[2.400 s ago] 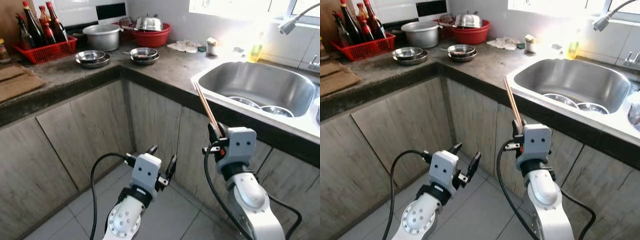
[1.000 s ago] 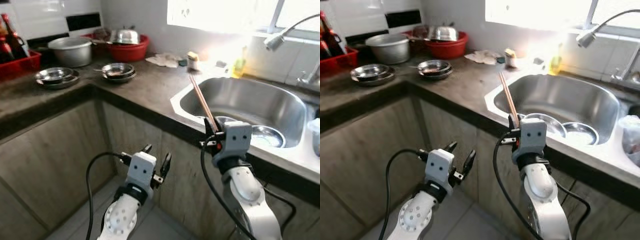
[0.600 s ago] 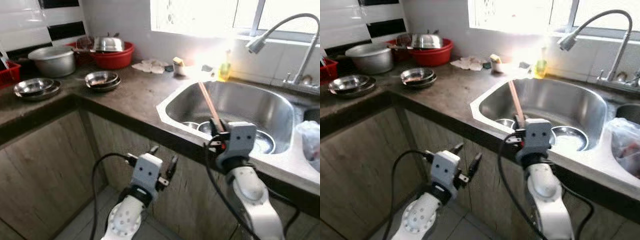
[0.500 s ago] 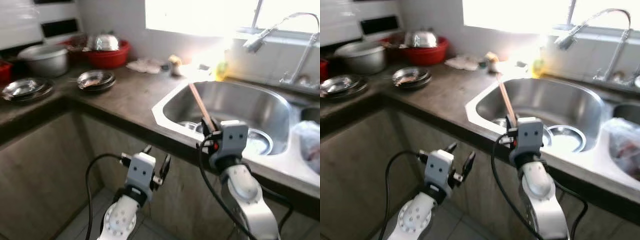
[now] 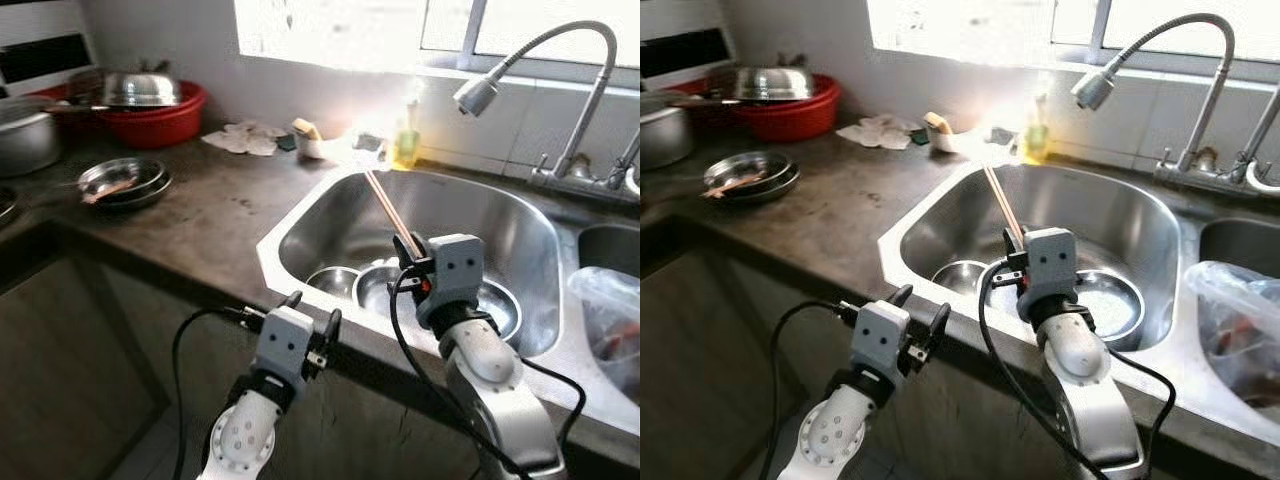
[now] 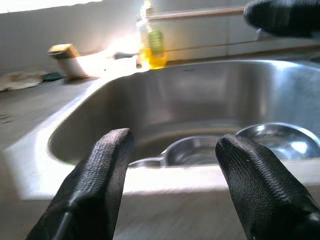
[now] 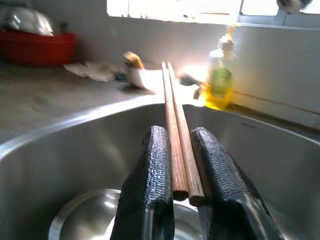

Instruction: Kitchen organization

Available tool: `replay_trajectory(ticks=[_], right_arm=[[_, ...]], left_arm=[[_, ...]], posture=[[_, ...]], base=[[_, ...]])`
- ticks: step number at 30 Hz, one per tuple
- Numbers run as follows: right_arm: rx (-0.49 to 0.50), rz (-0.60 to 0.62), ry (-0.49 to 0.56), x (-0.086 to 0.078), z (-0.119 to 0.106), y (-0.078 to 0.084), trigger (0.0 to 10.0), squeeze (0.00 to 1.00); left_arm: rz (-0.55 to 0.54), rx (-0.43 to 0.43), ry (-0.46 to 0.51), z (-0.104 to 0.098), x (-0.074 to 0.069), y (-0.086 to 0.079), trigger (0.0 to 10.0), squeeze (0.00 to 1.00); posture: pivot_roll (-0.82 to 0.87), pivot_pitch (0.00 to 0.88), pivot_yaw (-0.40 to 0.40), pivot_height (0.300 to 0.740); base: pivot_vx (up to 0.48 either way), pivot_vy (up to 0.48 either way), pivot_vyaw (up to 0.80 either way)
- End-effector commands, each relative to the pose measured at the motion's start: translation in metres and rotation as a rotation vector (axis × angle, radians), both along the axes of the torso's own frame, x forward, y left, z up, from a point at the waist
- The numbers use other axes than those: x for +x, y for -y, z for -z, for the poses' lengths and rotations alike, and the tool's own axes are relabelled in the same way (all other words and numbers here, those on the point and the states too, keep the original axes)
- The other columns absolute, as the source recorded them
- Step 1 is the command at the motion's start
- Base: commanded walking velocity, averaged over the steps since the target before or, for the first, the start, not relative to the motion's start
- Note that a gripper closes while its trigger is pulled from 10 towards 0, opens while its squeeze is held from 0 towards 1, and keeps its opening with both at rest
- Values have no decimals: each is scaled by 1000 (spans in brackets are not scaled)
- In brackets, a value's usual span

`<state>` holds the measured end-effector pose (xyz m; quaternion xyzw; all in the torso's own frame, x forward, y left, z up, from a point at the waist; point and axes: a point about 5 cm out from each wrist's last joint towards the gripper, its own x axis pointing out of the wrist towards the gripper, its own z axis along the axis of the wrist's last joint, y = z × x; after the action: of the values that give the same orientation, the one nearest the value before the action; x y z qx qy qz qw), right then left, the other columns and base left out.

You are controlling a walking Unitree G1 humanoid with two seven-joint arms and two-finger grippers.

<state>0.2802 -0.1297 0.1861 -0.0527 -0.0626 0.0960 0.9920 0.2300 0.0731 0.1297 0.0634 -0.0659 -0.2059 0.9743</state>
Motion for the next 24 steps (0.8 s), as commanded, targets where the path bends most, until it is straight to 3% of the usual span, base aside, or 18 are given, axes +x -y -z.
replay_trajectory(ticks=[1,4,9,10,14,24], right_arm=[[-17,10,-47,2,6,5,10000,0],[-120,-12,-171,14,12,14,10000,0],[-158,-57,-195,17,12,15,10000,0],[-241,-86,-267,25,16,18,10000,0],[-348,-114,-361,39,25,23,10000,0],[-365,-179,-494,54,47,17,10000,0]], left_arm=[[21,-4,2,0,-2,5,10000,0],[27,-6,-15,2,-2,5,10000,0],[30,-3,-18,2,-3,5,10000,0],[35,-1,-23,3,-4,6,10000,0],[37,-1,-28,4,-5,7,10000,0],[24,-5,-35,4,-8,6,10000,0]], posture=[[178,0,-42,740],[177,0,-42,740],[177,0,-44,740],[176,0,-46,740],[185,0,-57,740],[194,14,-69,740]], base=[[0,0,0],[0,0,0],[0,0,0],[0,0,0],[0,0,0],[0,0,0]])
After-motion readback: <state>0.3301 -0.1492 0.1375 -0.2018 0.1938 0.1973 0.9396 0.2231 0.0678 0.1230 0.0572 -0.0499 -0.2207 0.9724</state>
